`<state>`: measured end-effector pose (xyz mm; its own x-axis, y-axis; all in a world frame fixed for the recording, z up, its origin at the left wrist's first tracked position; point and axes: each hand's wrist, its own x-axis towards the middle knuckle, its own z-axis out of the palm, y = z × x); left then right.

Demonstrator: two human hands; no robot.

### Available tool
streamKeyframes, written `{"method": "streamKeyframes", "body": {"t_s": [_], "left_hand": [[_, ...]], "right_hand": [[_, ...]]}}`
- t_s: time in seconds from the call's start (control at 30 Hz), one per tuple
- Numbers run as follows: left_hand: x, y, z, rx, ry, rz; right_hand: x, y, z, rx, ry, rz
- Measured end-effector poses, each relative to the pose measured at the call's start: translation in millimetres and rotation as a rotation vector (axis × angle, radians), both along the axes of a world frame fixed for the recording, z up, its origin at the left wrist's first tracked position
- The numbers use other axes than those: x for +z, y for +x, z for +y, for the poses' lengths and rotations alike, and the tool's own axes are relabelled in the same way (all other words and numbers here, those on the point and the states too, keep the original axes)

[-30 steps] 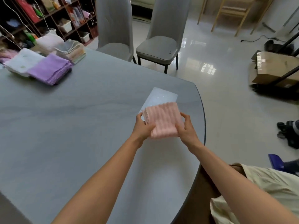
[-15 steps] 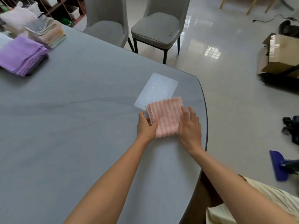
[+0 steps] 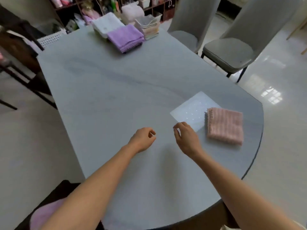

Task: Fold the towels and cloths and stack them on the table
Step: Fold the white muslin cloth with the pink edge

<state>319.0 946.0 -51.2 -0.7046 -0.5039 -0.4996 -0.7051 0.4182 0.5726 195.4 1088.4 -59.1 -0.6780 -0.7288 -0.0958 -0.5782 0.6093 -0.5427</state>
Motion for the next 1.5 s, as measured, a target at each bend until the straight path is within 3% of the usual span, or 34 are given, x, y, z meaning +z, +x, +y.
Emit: {"method": "streamKeyframes", "body": {"t_s": [0.13,0.3,0.43,0.57,0.77,1.2,1.27,1.4,1.5], "left_hand": [[17.0,111.9,-19.3,0.189,-0.063,0.017],[13.1,313.2,-24.0,0.509,-0.138,0.007],[5.3,479.9,2.3,0.752,-0.204,-0.177],[-34.4,588.9,50.3,0.857,-0.114,-0.298],[-106.0,655.9,83.6,0.832,-0.014,-0.432],[-272.9,701.5,76.8,0.952,0.016,-0.353],[-284.1,706.9,73.4,0.984,0.028,-0.309],[-294.9,719.5,70.1,1.115,0.125,-0.166],[-284.7,716.8,70.2,1.076,0.253,-0.029]], "right_hand": [[14.5,88.6,-50.9,0.317,0.012,-0.056],[22.8,243.1,-108.9,0.643,0.069,-0.090],[10.9,384.7,-128.0,0.863,0.178,-0.113],[-35.7,488.2,-117.4,1.009,0.365,-0.077],[-111.3,581.0,-119.0,1.131,0.548,-0.002],[-286.6,661.3,-159.4,1.335,0.687,0.245],[-294.3,671.9,-161.5,1.236,0.597,0.077],[-275.0,695.7,-153.8,1.015,0.596,-0.562],[-242.7,682.9,-145.3,0.869,0.532,-0.827]]}}
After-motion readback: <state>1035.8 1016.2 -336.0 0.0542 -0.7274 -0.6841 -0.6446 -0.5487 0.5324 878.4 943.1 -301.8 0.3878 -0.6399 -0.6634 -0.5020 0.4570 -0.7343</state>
